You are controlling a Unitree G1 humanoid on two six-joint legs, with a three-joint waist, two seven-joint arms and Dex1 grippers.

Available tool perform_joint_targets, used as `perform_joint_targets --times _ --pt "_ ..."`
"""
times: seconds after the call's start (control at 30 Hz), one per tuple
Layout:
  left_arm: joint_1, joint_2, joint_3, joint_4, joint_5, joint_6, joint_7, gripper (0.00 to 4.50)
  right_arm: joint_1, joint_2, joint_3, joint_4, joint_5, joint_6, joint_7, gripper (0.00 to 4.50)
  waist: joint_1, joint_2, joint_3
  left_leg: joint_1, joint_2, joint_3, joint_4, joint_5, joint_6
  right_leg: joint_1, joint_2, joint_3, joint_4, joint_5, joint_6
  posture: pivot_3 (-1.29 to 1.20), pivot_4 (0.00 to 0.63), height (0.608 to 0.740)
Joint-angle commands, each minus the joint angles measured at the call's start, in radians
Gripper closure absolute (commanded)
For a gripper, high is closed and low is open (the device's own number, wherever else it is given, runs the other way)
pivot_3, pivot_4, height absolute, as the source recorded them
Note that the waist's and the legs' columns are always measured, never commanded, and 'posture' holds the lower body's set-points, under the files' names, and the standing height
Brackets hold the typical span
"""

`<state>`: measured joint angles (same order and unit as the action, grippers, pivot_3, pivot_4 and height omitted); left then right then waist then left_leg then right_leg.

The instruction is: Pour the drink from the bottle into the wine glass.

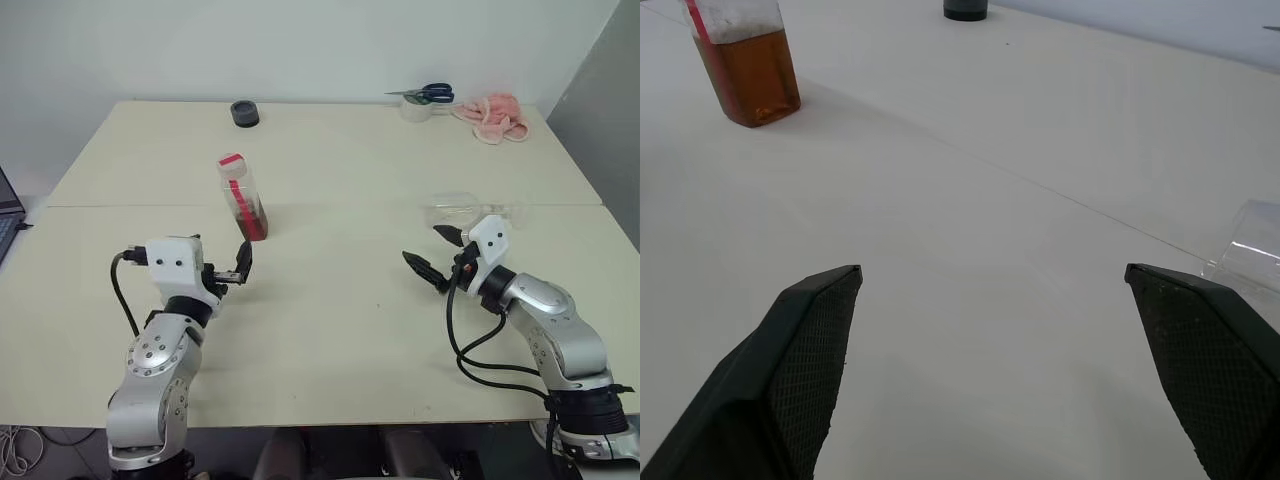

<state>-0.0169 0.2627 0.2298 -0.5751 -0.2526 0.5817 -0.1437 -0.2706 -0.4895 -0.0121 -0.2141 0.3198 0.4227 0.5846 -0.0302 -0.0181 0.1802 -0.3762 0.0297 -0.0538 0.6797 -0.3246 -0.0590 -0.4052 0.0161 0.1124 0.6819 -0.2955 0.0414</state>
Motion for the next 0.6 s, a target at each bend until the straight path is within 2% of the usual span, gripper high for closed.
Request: perform_joint_targets --times 0.03,0.13,0.23,0.4,0.6 --pt "-0.007 0.020 0.006 -0.020 0.010 -0.010 -0.001 0.05 -0.013 0.001 -0.021 -0.056 0.017 0.019 -0.010 0.00 0.000 0.000 0.000 0.000 0.000 0.000 0.000 0.000 0.000 0.000 0.000 0.000 0.000 0.000 0.000 0.00 0.150 0.740" --pt "-0.014 0.012 0.008 -0.031 -0.013 -0.011 -0.003 0.05 -0.013 -0.006 -0.024 -0.083 0.022 0.035 -0.008 0.00 0.000 0.000 0.000 0.000 0.000 -0.001 0.000 0.000 0.000 0.000 0.000 -0.001 0.000 0.000 0.000 0.00 0.150 0.740" --pt "-0.009 0.030 -0.046 -0.021 0.049 -0.032 0.005 0.05 -0.029 -0.028 0.005 -0.133 0.033 0.065 0.028 0.00 0.000 0.000 0.000 0.000 0.000 -0.001 0.000 0.000 0.000 0.000 0.000 -0.001 0.000 0.000 0.000 0.00 0.150 0.740" --pt "-0.105 -0.069 -0.078 0.155 0.156 -0.118 0.158 0.05 -0.131 -0.047 0.185 -0.152 -0.053 0.107 0.075 0.00 0.000 0.000 0.000 0.000 -0.001 -0.002 0.001 0.001 0.001 0.000 0.000 -0.002 0.001 0.001 0.000 0.00 0.150 0.740" --pt "-0.229 -0.145 -0.127 0.376 0.218 -0.255 0.211 0.05 -0.250 0.046 0.289 -0.079 -0.112 0.099 0.059 0.00 0.002 0.000 -0.001 -0.003 -0.001 -0.008 0.001 0.004 0.000 0.000 -0.001 -0.009 0.000 0.003 -0.002 0.00 0.150 0.740"
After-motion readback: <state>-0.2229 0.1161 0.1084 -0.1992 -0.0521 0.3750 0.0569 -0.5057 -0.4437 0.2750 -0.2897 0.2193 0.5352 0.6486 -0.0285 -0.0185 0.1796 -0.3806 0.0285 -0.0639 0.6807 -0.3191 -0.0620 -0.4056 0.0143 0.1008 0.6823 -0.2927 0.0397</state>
